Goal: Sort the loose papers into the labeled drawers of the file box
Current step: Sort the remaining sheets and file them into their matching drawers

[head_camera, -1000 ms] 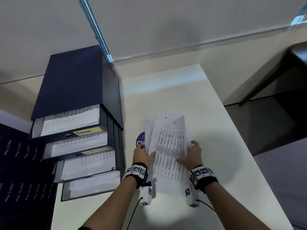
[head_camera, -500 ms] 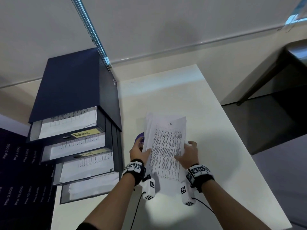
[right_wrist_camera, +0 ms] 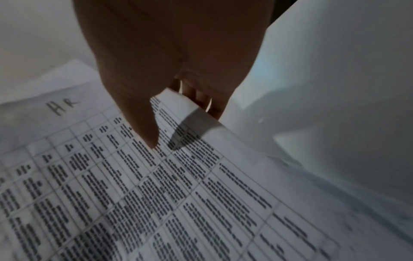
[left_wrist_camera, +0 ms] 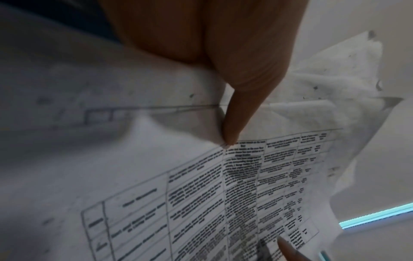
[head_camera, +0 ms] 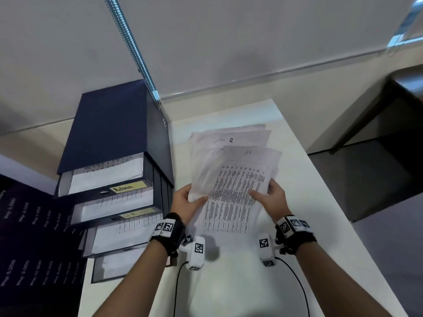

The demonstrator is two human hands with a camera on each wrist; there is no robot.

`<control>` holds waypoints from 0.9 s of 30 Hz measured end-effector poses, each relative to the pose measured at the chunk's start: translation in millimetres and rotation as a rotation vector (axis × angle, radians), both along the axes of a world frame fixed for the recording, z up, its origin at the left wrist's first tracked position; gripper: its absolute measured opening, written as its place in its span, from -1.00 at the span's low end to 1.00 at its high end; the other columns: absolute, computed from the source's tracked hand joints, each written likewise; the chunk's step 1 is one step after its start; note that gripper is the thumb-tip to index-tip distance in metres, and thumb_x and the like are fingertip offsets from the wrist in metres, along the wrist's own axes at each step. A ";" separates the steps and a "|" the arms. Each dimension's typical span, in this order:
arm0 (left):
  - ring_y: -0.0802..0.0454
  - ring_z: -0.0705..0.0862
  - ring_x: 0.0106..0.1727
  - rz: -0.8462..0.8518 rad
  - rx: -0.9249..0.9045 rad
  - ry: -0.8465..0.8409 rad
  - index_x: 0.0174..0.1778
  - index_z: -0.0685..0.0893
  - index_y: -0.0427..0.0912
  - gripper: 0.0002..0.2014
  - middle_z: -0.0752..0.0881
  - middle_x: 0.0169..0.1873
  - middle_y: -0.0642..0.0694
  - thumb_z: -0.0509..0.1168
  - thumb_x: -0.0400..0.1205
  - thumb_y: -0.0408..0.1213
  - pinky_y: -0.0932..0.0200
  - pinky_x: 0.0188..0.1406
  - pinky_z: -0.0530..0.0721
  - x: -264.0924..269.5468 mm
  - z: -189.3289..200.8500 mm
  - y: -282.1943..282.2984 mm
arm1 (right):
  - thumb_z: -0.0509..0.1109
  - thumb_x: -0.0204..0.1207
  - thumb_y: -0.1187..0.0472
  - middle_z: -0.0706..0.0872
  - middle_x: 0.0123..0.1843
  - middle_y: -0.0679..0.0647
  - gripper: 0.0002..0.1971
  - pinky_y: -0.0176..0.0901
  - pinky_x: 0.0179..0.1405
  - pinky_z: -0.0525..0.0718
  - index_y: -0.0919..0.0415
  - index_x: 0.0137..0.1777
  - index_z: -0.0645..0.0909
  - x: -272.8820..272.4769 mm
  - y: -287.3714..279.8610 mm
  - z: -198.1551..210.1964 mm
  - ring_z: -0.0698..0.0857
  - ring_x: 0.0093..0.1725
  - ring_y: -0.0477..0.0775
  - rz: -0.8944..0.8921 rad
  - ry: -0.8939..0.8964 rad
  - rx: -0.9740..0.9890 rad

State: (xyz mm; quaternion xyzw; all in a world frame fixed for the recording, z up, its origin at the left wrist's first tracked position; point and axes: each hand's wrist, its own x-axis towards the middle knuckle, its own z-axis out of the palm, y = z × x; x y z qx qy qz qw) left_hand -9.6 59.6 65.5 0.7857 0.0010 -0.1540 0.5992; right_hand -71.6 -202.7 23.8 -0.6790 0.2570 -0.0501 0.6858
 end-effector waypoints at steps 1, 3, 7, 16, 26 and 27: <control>0.04 0.81 0.10 -0.003 -0.029 -0.025 0.10 0.74 -0.09 -0.66 0.85 0.01 0.00 0.58 0.44 -0.41 0.08 0.15 0.74 1.2 11.7 2.2 | 0.73 0.27 0.16 0.77 0.20 0.05 -0.44 0.06 0.17 0.73 0.09 0.27 0.63 3.3 0.2 8.6 0.75 0.19 0.03 -0.007 -0.025 0.001; 0.06 0.82 0.03 -0.011 -0.077 -0.076 0.03 0.74 -0.07 -0.67 0.86 -0.05 0.03 0.58 0.43 -0.47 0.17 0.05 0.77 5.0 30.0 6.6 | 0.73 0.26 0.13 0.77 0.20 0.06 -0.44 0.01 0.14 0.73 0.14 0.25 0.65 7.0 1.9 28.0 0.74 0.19 0.01 -0.026 -0.085 -0.001; 0.06 0.71 -0.32 0.012 -0.098 -0.164 -0.19 0.67 -0.25 -0.72 0.73 -0.37 0.08 0.52 0.55 -0.09 0.18 -0.31 0.63 9.1 44.3 13.2 | 0.61 0.42 0.24 0.84 0.10 0.11 -0.67 -0.03 0.09 0.79 0.31 0.17 0.74 2.3 5.1 53.0 0.83 0.06 0.01 -0.005 -0.158 0.023; -0.04 0.73 -0.17 0.118 -0.173 -0.039 -0.14 0.76 -0.32 -0.72 0.82 -0.19 -0.18 0.61 0.46 -0.18 -0.02 -0.04 0.71 -4.8 31.5 17.1 | 0.69 0.23 -0.20 0.80 0.13 -0.04 -0.31 -0.10 0.06 0.70 0.19 0.26 0.65 -28.2 -1.0 39.1 0.75 0.11 -0.03 0.224 0.065 -0.075; 0.02 0.27 -0.44 0.234 0.158 0.053 -0.49 0.33 -0.12 -0.26 0.31 -0.52 -0.08 0.57 0.12 0.44 0.19 -0.36 0.22 -19.4 -8.0 15.7 | 0.60 0.44 0.04 0.37 -0.68 -0.14 -0.46 -0.25 -0.54 0.32 0.07 -0.55 0.30 -42.8 0.7 38.3 0.36 -0.64 -0.11 0.170 0.171 -0.385; 0.02 0.28 -0.48 0.229 0.170 0.055 -0.52 0.30 -0.09 -0.28 0.31 -0.59 -0.02 0.57 0.16 0.41 0.21 -0.38 0.23 -21.7 -5.2 13.3 | 0.60 0.44 0.01 0.37 -0.64 -0.07 -0.45 -0.25 -0.56 0.31 0.09 -0.55 0.29 -44.2 -0.9 33.6 0.35 -0.62 -0.06 0.168 0.181 -0.422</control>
